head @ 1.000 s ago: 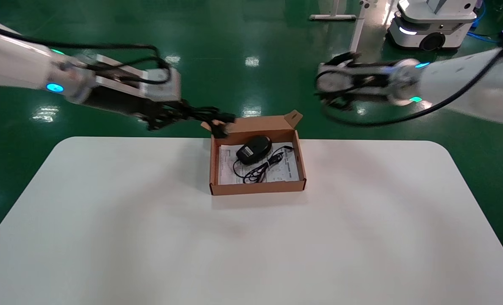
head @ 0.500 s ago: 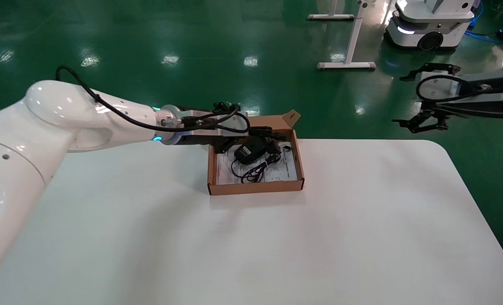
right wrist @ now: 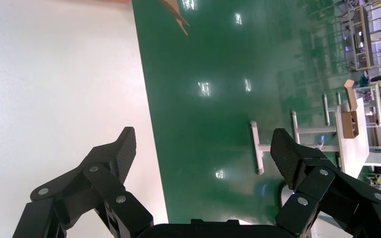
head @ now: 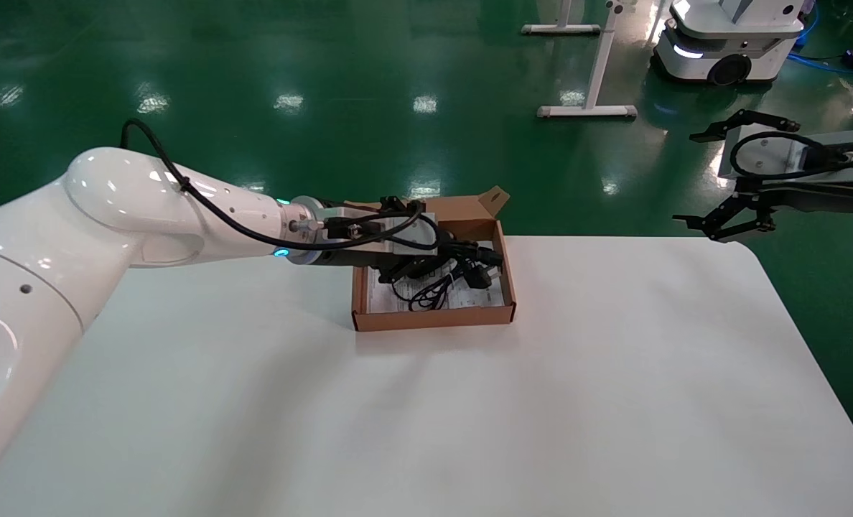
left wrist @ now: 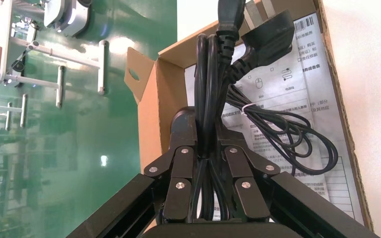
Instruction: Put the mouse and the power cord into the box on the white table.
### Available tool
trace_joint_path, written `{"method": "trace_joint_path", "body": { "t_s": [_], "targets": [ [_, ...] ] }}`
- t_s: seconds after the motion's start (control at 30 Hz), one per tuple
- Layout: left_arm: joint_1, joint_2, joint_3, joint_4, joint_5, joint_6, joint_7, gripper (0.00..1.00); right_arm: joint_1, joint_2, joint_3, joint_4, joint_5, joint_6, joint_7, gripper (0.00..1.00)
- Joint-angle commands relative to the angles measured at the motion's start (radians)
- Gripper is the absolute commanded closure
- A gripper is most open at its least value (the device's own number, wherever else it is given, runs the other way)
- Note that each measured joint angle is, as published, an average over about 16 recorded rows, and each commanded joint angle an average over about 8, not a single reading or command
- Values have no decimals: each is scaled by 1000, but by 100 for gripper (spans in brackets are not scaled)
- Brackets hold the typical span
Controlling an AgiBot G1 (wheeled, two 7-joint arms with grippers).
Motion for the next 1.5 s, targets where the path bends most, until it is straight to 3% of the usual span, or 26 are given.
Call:
{"method": "trace_joint_path", "body": {
  "t_s": [0.03, 0.4, 1.5],
  "targets": [
    [4, 1, 9, -6, -2, 0, -4, 0, 1, 8, 4, -1, 5, -10, -3, 0],
    [34, -42, -36, -53, -40, 36, -38, 0, -32, 15, 20, 47, 32, -15, 36, 0],
    [374, -457, -424, -565, -417, 384, -394, 0, -501, 211, 281, 741, 425, -194, 576, 0]
  ]
}}
